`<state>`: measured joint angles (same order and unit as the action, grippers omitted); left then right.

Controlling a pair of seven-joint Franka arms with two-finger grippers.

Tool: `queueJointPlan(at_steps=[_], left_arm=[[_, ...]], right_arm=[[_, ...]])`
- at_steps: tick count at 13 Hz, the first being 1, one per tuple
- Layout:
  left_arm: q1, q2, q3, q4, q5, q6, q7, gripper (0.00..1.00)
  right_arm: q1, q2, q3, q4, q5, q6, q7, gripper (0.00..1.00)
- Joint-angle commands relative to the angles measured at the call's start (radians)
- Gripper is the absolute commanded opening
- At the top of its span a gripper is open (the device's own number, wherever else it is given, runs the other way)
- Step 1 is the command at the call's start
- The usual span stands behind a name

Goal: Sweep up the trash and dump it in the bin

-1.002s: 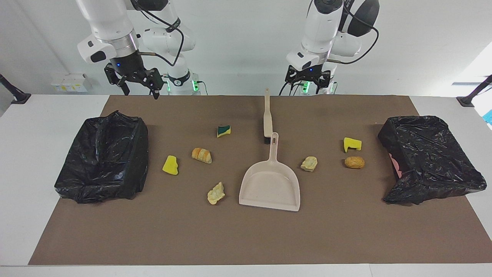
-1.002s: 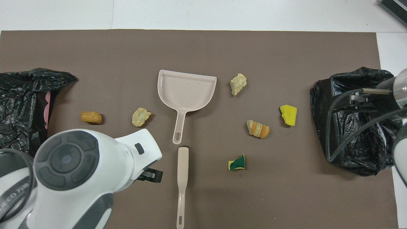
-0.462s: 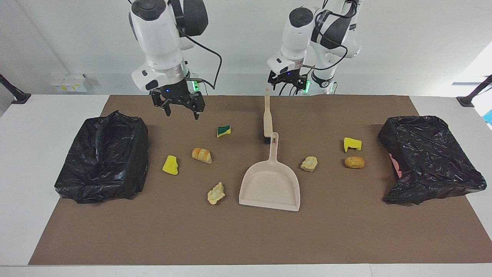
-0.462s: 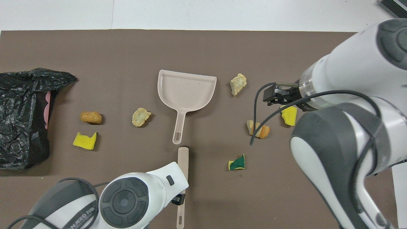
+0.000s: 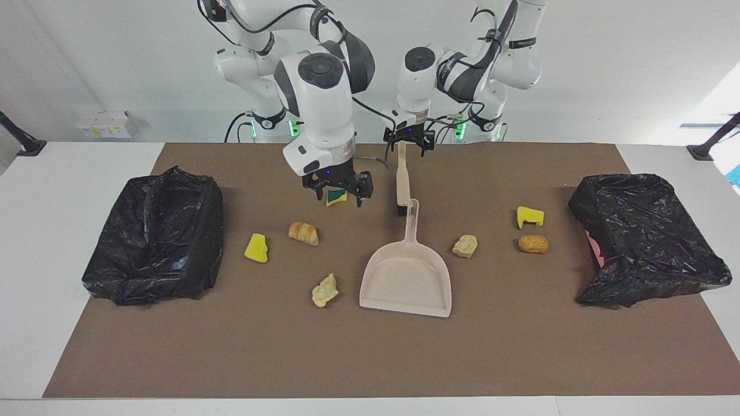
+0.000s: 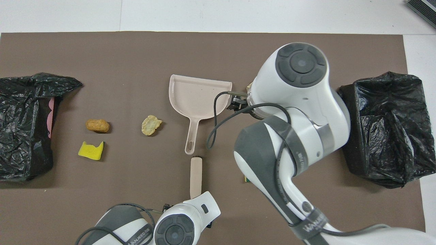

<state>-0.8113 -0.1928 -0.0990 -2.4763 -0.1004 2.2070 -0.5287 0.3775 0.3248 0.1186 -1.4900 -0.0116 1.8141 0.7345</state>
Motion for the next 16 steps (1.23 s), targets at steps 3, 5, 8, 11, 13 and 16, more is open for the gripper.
queueJointPlan(at_steps=[3,5,8,11,13,16], left_arm=[[-0.061,0.039,0.019,-0.033,-0.01,0.094,-0.108,1.0],[-0.062,0.039,0.019,-0.033,-0.01,0.083,-0.111,0.62],[-0.06,0.041,0.021,-0.016,-0.01,0.028,-0.106,0.23],[-0.051,0.033,0.022,-0.007,-0.01,-0.018,-0.108,0.0],[-0.051,0.033,0.022,-0.007,-0.01,-0.023,-0.109,0.0],[-0.046,0.026,0.025,-0.007,-0.01,-0.055,-0.091,0.0]], right_arm=[[0.087,0.137,-0.004,0.131,0.005,0.014,0.081,1.0],[0.128,0.181,-0.002,0.136,0.005,0.056,0.098,1.0],[0.169,0.232,0.0,0.134,0.012,0.115,0.121,1.0],[0.182,0.257,0.003,0.129,0.019,0.137,0.121,1.0],[0.207,0.281,0.004,0.123,0.021,0.168,0.121,0.95],[0.221,0.29,0.004,0.122,0.024,0.188,0.112,0.91]])
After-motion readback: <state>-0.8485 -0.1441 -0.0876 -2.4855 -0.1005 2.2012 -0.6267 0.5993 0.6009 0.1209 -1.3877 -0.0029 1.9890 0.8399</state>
